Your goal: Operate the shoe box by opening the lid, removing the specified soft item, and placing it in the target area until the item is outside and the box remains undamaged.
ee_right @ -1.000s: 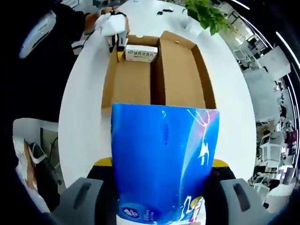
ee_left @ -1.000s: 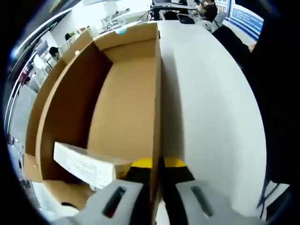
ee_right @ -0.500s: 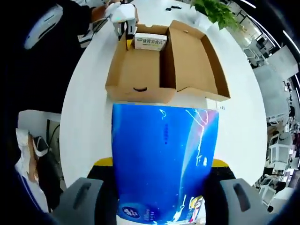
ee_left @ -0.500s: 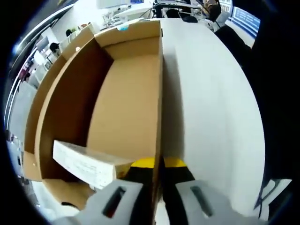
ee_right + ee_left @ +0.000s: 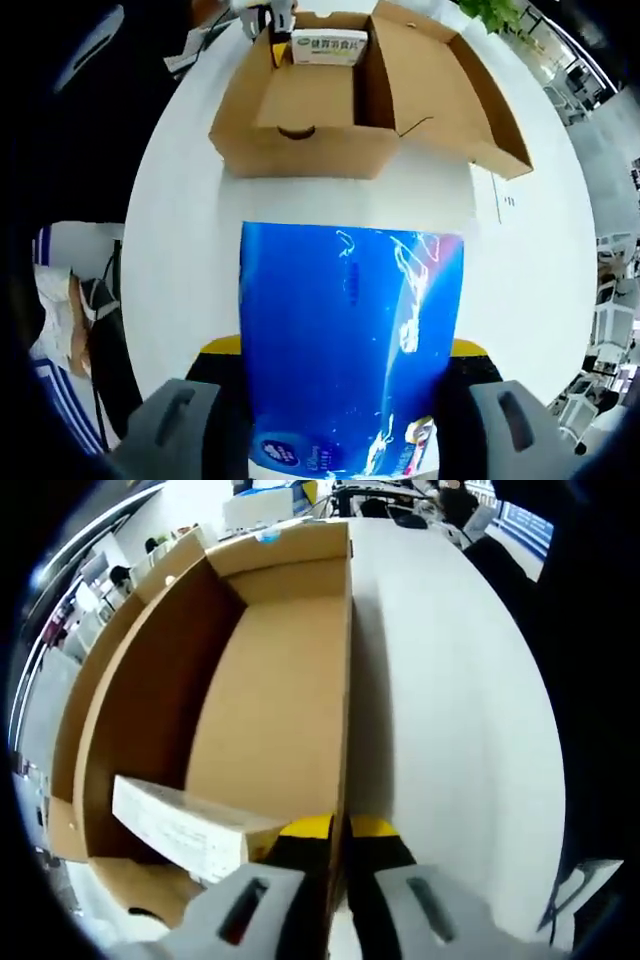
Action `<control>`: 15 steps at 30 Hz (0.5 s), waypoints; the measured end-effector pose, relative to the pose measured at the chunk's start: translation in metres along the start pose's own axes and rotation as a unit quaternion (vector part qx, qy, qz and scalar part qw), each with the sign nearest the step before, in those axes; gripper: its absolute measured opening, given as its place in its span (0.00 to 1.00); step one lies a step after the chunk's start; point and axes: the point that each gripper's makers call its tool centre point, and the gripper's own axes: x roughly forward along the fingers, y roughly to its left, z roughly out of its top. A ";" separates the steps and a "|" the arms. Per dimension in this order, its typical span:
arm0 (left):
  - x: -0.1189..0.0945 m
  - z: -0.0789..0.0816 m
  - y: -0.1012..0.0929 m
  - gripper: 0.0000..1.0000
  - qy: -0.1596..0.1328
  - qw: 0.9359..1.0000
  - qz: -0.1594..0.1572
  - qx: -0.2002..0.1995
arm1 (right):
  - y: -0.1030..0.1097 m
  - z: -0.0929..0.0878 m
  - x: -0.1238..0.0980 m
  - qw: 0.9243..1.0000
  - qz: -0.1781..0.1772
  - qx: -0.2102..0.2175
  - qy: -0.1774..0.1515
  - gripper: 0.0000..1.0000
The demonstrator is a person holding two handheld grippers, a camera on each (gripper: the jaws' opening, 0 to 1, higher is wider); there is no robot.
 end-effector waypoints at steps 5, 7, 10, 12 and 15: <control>0.000 0.000 0.001 0.03 0.001 1.000 -0.002 -0.003 | 0.001 -0.004 0.011 1.000 0.009 0.010 -0.001 0.74; 0.000 0.000 0.001 0.03 0.001 1.000 -0.003 -0.003 | 0.002 -0.005 0.011 1.000 0.011 0.016 -0.001 0.74; 0.000 0.000 0.001 0.03 0.000 1.000 -0.004 -0.005 | 0.005 -0.005 0.012 0.999 0.017 0.029 -0.002 0.74; 0.000 0.000 0.001 0.03 -0.001 1.000 -0.004 -0.007 | 0.006 -0.005 0.012 0.999 0.019 0.034 -0.002 0.74; 0.000 0.000 0.001 0.03 -0.002 1.000 -0.004 -0.008 | 0.009 -0.003 0.012 0.999 0.027 0.028 -0.006 0.74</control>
